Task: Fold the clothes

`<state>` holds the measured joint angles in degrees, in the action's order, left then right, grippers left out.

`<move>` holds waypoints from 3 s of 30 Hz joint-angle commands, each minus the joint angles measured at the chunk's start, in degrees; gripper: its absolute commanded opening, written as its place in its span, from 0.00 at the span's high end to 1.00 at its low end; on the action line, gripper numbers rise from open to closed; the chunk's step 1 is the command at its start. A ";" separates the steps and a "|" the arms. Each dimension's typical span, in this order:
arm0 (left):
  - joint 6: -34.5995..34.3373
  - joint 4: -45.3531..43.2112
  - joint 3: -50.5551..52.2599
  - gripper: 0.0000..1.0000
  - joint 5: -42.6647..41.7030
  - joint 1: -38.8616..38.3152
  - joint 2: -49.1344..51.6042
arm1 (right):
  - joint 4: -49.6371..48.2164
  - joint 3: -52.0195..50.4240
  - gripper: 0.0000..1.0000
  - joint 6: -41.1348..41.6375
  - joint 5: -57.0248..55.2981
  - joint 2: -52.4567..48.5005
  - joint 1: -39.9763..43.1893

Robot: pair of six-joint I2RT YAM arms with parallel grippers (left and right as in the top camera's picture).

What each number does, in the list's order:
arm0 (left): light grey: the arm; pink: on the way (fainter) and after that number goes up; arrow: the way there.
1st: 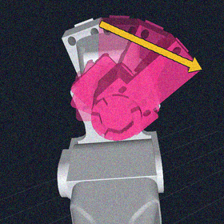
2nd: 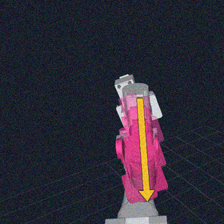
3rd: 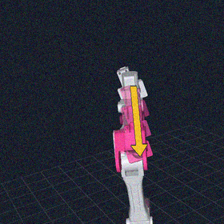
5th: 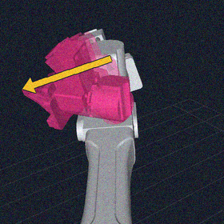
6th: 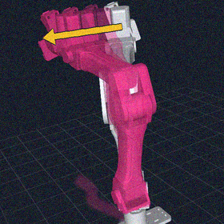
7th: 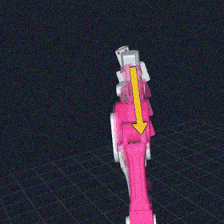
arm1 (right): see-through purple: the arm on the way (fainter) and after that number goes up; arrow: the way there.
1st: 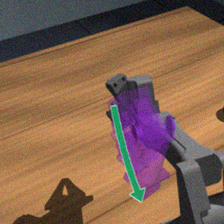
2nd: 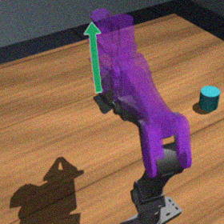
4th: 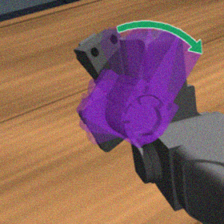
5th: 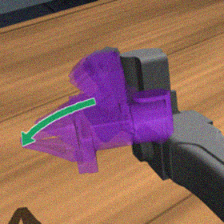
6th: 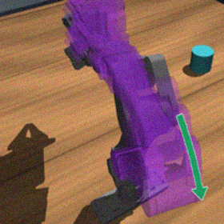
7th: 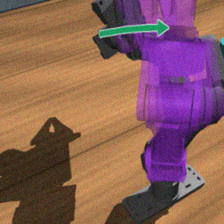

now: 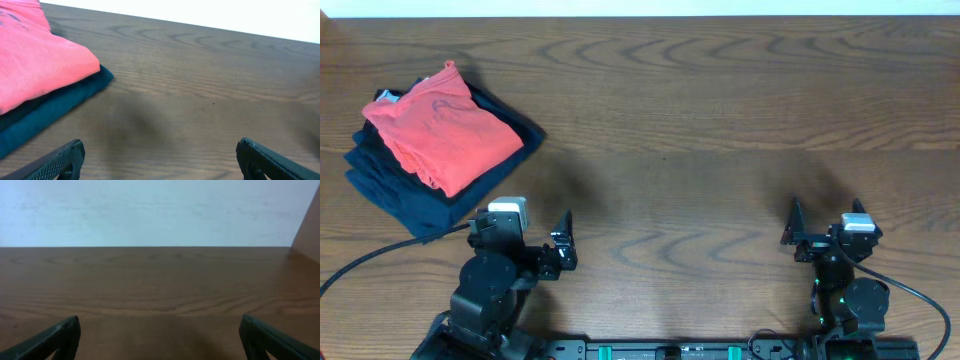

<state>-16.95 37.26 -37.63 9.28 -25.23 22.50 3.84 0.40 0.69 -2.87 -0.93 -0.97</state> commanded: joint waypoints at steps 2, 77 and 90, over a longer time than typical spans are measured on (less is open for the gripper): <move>-0.55 -0.04 0.17 0.02 0.61 -0.20 0.11 | 0.24 -0.09 0.01 -2.05 0.79 0.11 0.44; 17.16 -33.48 37.40 0.02 -4.35 19.43 -22.27 | 0.24 -0.09 0.01 -2.03 0.79 0.11 0.44; 17.16 -33.48 37.40 0.02 -4.37 19.43 -22.25 | 0.24 -0.09 0.01 -2.03 0.81 0.11 0.44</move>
<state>-0.99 1.23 -1.21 4.67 -6.09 0.62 3.86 0.40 -0.69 -2.28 -1.02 -0.97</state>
